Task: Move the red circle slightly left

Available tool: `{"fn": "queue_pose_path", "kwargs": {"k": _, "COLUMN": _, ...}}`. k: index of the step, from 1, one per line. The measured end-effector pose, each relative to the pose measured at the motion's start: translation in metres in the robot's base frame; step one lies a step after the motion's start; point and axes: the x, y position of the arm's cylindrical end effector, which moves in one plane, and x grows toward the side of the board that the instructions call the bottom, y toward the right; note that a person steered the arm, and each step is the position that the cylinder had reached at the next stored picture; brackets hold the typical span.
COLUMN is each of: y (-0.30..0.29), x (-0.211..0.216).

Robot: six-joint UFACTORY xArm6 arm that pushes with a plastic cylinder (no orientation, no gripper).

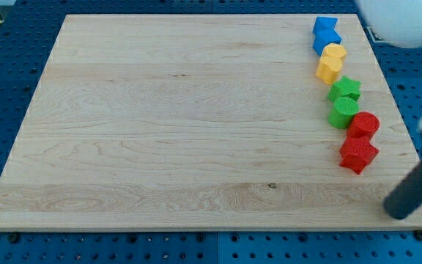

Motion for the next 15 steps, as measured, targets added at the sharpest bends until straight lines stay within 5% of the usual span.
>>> {"fn": "queue_pose_path", "kwargs": {"k": 1, "y": 0.032, "x": -0.016}}
{"fn": "queue_pose_path", "kwargs": {"k": 3, "y": 0.033, "x": -0.123}}
{"fn": "queue_pose_path", "kwargs": {"k": 15, "y": -0.008, "x": -0.12}}
